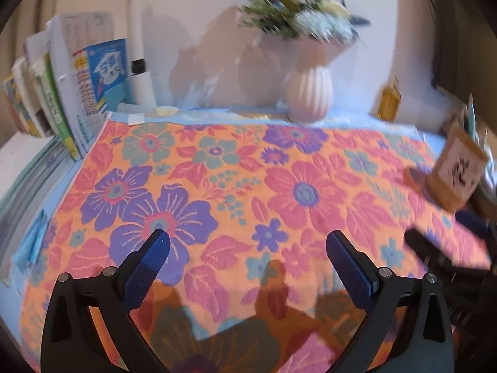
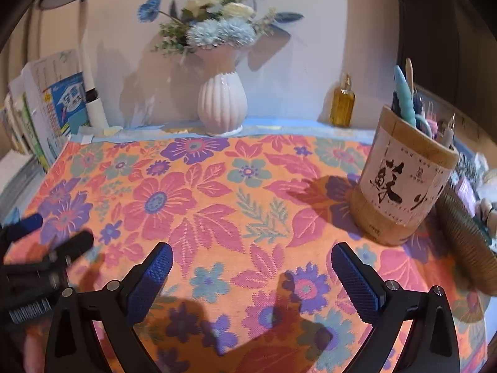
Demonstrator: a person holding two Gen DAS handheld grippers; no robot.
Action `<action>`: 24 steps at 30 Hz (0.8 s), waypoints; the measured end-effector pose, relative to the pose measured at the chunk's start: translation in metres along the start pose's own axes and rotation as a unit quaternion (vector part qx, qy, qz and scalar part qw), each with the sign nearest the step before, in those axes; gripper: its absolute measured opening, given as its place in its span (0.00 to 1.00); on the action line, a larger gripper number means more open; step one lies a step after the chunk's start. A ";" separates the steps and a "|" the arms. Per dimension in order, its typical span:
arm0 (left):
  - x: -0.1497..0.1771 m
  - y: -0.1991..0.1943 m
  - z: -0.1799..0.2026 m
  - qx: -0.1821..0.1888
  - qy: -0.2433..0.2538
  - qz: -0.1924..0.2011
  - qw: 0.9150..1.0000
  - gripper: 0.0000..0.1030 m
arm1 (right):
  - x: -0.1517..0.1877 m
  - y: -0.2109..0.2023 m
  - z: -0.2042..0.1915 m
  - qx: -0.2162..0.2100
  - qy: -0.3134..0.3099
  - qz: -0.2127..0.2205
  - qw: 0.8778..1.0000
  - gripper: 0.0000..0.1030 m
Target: Organize soft objects
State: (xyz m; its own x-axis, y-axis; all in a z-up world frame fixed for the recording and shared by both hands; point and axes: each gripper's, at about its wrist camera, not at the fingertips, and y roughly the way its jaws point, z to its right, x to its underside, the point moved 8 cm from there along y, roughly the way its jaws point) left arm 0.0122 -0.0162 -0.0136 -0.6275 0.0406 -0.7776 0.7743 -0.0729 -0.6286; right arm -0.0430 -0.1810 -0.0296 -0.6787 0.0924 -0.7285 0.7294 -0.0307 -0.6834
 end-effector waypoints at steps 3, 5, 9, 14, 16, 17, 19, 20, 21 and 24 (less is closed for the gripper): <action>-0.001 -0.002 0.000 0.005 0.001 0.007 1.000 0.98 | -0.002 -0.004 -0.006 0.002 -0.016 0.008 1.000 0.99; -0.002 -0.007 0.000 0.003 0.001 0.020 1.000 0.98 | -0.003 -0.006 -0.005 0.000 -0.012 0.013 1.000 0.99; 0.000 -0.005 -0.001 -0.002 -0.002 0.011 1.000 0.98 | -0.001 0.000 0.009 -0.017 0.029 -0.003 0.999 0.99; 0.002 -0.004 0.001 -0.020 0.008 0.011 1.000 0.98 | 0.001 0.001 0.020 -0.030 0.064 -0.009 0.997 0.99; 0.003 -0.005 0.004 -0.025 0.020 0.013 0.999 0.98 | 0.003 0.002 0.019 -0.026 0.062 -0.013 0.998 0.99; 0.003 -0.005 0.006 -0.023 0.025 0.013 0.999 0.98 | 0.003 0.003 0.018 -0.023 0.059 -0.015 0.998 0.99; 0.003 -0.004 0.007 -0.026 0.028 0.011 0.999 0.98 | 0.003 0.002 0.016 -0.020 0.052 -0.013 0.998 0.99; 0.003 -0.003 0.005 -0.031 0.026 0.010 0.999 0.98 | 0.003 0.002 0.015 -0.020 0.049 -0.013 0.999 0.99; 0.003 -0.003 0.003 -0.036 0.023 0.008 0.999 0.98 | 0.003 0.002 0.014 -0.019 0.047 -0.012 0.999 0.99; 0.003 -0.001 -0.001 -0.039 0.016 0.002 0.999 0.98 | 0.003 0.003 0.014 -0.019 0.045 -0.014 0.999 0.99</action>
State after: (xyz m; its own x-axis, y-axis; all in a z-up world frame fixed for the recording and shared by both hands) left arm 0.0097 -0.0155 -0.0159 -0.6217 0.0716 -0.7799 0.7822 0.0054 -0.6230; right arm -0.0440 -0.1945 -0.0348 -0.6895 0.1822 -0.7010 0.7142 0.0104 -0.6999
